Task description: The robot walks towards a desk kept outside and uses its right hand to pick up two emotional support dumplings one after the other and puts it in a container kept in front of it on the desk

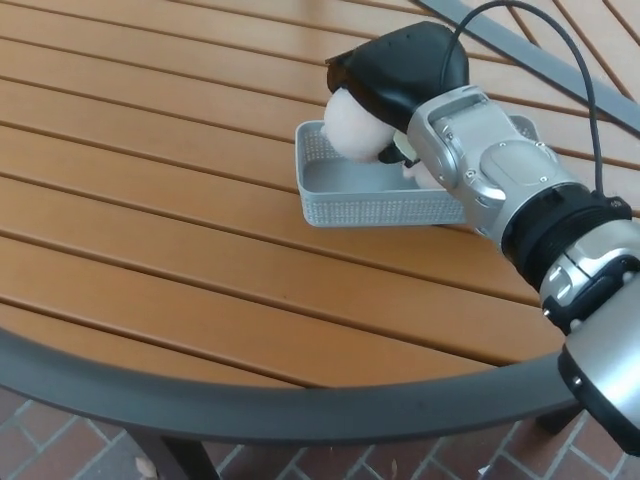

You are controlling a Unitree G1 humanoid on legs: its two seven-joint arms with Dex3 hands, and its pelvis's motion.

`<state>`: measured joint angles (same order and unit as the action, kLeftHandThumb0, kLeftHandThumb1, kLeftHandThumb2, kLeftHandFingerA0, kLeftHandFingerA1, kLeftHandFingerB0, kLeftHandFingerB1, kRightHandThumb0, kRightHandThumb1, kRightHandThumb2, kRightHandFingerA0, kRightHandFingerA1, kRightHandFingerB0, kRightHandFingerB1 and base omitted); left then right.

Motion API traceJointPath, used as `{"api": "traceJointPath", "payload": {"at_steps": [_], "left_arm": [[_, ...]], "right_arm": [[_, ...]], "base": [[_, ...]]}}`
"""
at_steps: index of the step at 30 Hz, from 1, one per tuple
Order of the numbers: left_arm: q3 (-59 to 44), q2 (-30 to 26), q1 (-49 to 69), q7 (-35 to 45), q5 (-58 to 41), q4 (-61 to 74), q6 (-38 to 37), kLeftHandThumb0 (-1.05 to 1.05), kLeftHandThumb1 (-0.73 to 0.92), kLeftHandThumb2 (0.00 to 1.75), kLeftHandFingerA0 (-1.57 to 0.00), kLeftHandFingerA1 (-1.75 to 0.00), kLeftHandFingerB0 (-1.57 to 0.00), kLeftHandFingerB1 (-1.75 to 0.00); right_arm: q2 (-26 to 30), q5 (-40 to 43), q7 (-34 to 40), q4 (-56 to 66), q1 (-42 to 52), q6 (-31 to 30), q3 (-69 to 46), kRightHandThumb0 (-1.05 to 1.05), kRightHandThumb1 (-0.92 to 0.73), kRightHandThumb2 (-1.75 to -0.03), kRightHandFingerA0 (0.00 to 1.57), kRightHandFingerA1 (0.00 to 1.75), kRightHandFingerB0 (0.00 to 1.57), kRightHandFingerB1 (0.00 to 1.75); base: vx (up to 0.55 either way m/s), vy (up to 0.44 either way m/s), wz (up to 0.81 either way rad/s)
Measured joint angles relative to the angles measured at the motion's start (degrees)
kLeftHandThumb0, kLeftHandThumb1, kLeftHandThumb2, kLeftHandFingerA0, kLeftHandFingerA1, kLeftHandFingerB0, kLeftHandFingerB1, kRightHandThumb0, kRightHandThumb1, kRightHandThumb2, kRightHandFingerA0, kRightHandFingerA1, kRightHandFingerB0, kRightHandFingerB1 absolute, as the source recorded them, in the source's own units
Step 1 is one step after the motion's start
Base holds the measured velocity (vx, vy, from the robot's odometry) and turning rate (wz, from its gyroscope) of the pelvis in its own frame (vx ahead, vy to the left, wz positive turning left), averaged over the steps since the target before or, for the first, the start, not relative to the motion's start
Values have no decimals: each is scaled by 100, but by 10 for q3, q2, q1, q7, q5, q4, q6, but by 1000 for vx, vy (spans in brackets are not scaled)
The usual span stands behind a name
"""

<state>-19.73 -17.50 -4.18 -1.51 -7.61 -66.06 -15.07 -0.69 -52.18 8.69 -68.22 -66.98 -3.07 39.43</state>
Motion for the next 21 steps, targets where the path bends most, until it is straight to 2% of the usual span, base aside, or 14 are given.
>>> {"api": "traceJointPath", "payload": {"at_steps": [2,3,6,7,11,12,15,16,17,18,20,21], "left_arm": [[1,0,1,0,0,0,0,-11,64,66,-78,-74,-71,-59],[1,0,1,0,0,0,0,-10,63,69,-79,-75,-73,-60],[1,0,1,0,0,0,0,-10,63,69,-79,-75,-73,-60],[1,0,1,0,0,0,0,-10,64,70,-79,-76,-72,-60],[4,3,1,0,1,2,0,-10,64,70,-79,-76,-72,-60],[4,3,1,0,1,2,0,-9,64,68,-77,-74,-72,-59],[6,4,1,0,1,3,0,-9,64,68,-77,-74,-72,-59],[6,4,1,0,1,3,0,-15,67,62,-78,-75,-69,-58],[6,4,1,0,1,3,0,-15,67,62,-78,-75,-69,-58],[7,4,1,0,1,4,0,-11,65,69,-78,-75,-71,-59],[10,4,1,0,2,8,0,-11,65,69,-78,-75,-71,-59],[10,4,1,0,3,9,0,-8,65,70,-78,-75,-71,-60]], "right_arm": [[0,-8,-19,-6,-2,-18,19,-49,-62,-58,34,65,43,39],[0,-12,-26,-8,-2,-25,26,-55,-47,-83,25,61,37,52],[0,-20,-42,-11,-2,-47,44,-55,-47,-83,25,61,37,52],[0,-21,-44,-11,-2,-52,48,-53,-60,-59,11,44,35,34],[1,-30,-54,-11,-2,-79,68,-53,-60,-59,11,44,35,34],[0,-31,-55,-11,-2,-82,71,-59,-46,-82,0,21,15,45],[-3,-35,-65,-11,-2,-99,75,-59,-46,-82,0,21,15,45],[-4,-35,-67,-11,-2,-103,75,-96,-56,-86,0,0,15,20],[-5,-36,-71,-11,-2,-108,75,-96,-56,-86,0,0,15,20],[-6,-36,-74,-10,-2,-111,75,-99,-58,-88,0,2,8,13],[-6,-36,-86,-9,-2,-117,76,-99,-58,-88,0,2,8,13],[-6,-36,-88,-8,-2,-118,76,-103,-60,-92,0,5,8,0]], "base": [[0,0,0],[0,0,0],[0,0,0],[0,0,0],[0,0,0],[0,0,0],[0,0,0],[0,0,0],[0,0,0],[0,0,0],[0,0,0],[0,0,0]]}}
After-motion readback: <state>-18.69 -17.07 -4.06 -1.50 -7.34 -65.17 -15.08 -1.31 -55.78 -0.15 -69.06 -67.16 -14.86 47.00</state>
